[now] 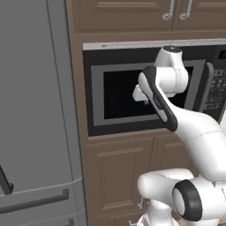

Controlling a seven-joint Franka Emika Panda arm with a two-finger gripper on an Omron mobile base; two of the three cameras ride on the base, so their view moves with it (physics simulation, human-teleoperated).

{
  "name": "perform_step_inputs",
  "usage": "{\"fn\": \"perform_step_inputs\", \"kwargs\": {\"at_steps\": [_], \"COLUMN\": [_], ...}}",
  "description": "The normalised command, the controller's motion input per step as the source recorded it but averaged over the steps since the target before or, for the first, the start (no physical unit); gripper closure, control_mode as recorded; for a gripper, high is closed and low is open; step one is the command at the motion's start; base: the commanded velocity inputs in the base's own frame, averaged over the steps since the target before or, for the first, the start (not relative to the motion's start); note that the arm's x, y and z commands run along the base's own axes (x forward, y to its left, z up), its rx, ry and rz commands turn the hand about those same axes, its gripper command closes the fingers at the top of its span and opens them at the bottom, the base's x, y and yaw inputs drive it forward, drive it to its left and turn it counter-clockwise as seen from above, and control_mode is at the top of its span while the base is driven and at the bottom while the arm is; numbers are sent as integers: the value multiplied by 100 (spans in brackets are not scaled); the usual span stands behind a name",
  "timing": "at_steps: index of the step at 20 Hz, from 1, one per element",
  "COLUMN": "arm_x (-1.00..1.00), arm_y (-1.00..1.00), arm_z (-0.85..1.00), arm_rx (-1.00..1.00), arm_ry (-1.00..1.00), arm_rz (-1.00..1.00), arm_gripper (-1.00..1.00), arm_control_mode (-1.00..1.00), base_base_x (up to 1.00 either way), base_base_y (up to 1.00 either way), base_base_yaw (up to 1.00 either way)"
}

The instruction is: Pick the potato from the counter and place it in the microwave. Then turn on the microwave.

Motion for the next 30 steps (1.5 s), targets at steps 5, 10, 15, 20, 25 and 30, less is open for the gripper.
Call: {"fn": "perform_step_inputs", "kwargs": {"at_steps": [5, 10, 15, 20, 25, 30], "arm_x": [0, -6, -8, -13, -17, -16], "arm_y": [-11, -38, -48, -44, -45, -47], "arm_z": [0, 0, 0, 0, 3, 3], "arm_rx": [0, 0, 0, 0, 0, 0], "arm_ry": [0, -13, -22, -24, -27, -27], "arm_rz": [0, 2, 1, 0, 0, 0], "arm_gripper": [-100, -100, -100, -100, -100, -100], "arm_control_mode": [-100, -100, -100, -100, -100, -100], "base_base_x": [0, 0, 0, 0, 0, 0], "base_base_y": [0, 0, 0, 0, 0, 0], "base_base_yaw": [0, 0, 0, 0, 0, 0]}}
